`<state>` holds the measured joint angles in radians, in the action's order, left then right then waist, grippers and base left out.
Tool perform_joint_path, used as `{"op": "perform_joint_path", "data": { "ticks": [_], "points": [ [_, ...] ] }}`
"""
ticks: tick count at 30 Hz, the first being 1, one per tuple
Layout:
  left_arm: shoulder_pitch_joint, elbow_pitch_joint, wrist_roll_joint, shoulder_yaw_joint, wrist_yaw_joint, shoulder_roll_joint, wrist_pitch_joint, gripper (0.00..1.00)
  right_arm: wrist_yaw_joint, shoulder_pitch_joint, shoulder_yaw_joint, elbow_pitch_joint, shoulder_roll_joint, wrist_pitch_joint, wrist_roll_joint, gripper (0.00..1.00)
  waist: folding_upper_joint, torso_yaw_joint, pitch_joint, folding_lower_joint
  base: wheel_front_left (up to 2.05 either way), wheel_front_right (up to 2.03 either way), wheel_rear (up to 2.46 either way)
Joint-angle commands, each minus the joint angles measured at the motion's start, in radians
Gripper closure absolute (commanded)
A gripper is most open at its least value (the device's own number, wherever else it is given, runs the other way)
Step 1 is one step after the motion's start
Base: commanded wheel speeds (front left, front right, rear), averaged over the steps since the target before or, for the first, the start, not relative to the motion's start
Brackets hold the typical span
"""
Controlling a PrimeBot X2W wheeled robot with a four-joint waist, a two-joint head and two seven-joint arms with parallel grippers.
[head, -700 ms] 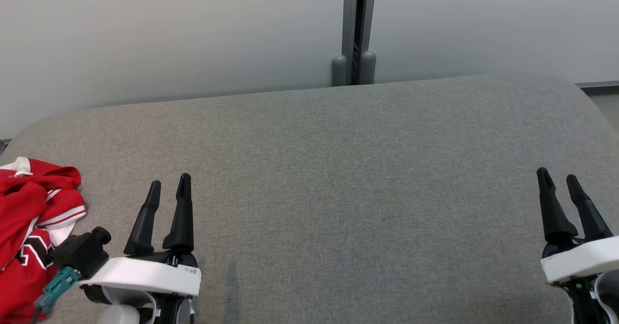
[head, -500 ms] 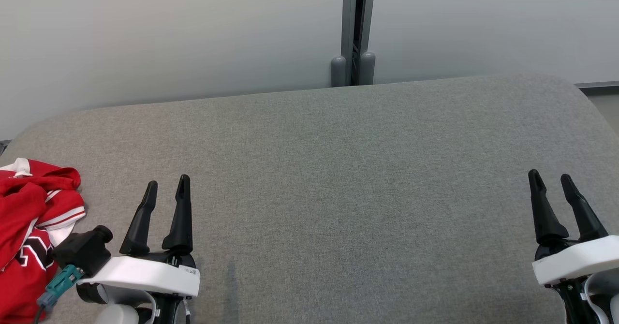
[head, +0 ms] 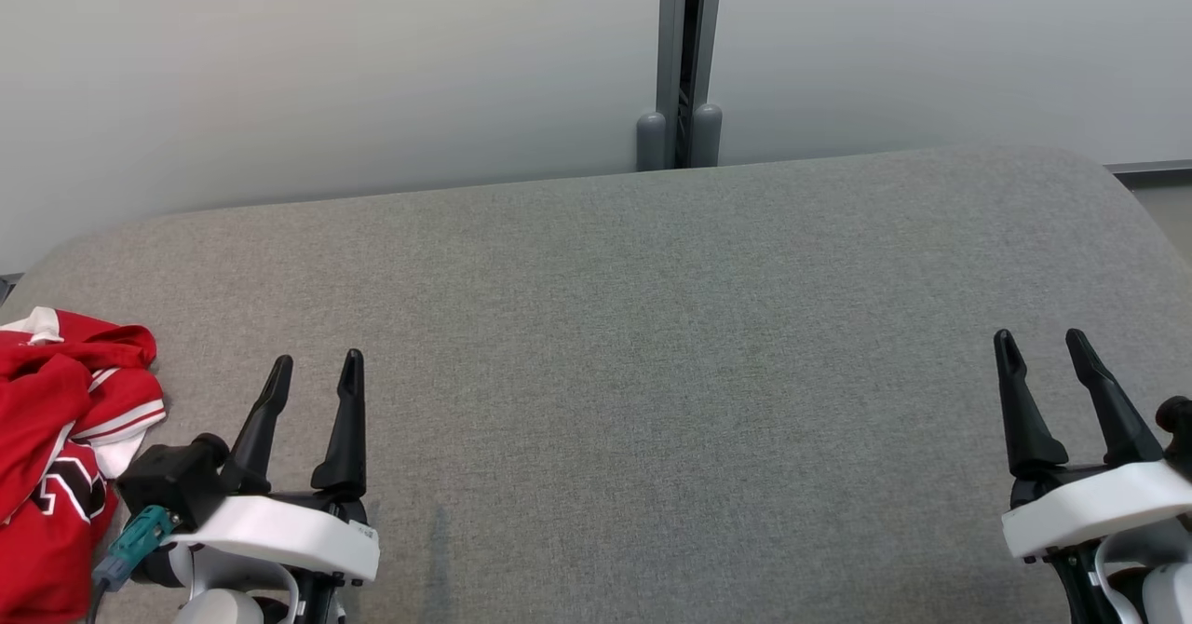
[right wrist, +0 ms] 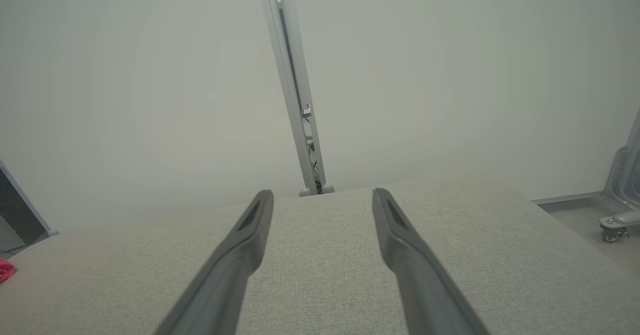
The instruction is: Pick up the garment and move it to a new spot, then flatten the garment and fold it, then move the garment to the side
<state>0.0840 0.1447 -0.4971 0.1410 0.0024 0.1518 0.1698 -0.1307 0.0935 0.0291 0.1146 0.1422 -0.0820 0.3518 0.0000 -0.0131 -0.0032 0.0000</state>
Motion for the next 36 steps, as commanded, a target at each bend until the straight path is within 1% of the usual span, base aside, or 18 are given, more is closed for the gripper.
{"op": "perform_joint_path", "data": {
  "ticks": [1,9,18,20,24,27,36],
  "points": [
    [0.004,-0.004,0.019,-0.006,0.007,0.010,-0.003,0.00,0.000,0.013,-0.003,-0.005,0.008,-0.012,-0.022,0.00,0.0000,0.000,0.000,0.0000,0.00,0.00,0.00],
    [-0.001,0.009,0.082,-0.013,0.021,0.018,-0.013,0.00,0.000,0.009,-0.021,0.012,0.000,-0.044,-0.090,0.00,0.0000,-0.001,-0.004,0.0000,0.00,0.00,0.00],
    [-0.005,0.017,0.138,-0.015,0.024,0.025,-0.023,0.00,0.000,0.002,-0.023,0.023,-0.009,-0.063,-0.148,0.00,0.0000,-0.004,-0.008,0.0000,0.00,0.00,0.00],
    [-0.005,0.017,0.150,-0.017,0.025,0.026,-0.025,0.00,0.000,0.000,-0.025,0.028,-0.014,-0.062,-0.152,0.00,0.0000,-0.005,-0.008,0.0000,0.00,0.00,0.00],
    [-0.004,0.022,0.155,-0.017,0.010,0.025,-0.034,0.00,0.000,-0.001,-0.034,0.039,-0.012,-0.063,-0.158,0.00,0.0000,-0.006,-0.009,0.0000,0.00,0.00,0.00],
    [-0.001,0.027,0.166,-0.022,0.007,0.029,-0.035,0.00,0.000,0.000,-0.041,0.046,-0.011,-0.066,-0.160,0.00,0.0000,-0.007,-0.009,0.0000,0.00,0.00,0.00],
    [0.006,0.042,0.203,-0.030,0.017,0.038,-0.048,0.00,0.000,-0.001,-0.056,0.059,-0.013,-0.077,-0.179,0.00,0.0000,-0.013,-0.010,0.0000,0.00,0.00,0.00]
  ]
}}
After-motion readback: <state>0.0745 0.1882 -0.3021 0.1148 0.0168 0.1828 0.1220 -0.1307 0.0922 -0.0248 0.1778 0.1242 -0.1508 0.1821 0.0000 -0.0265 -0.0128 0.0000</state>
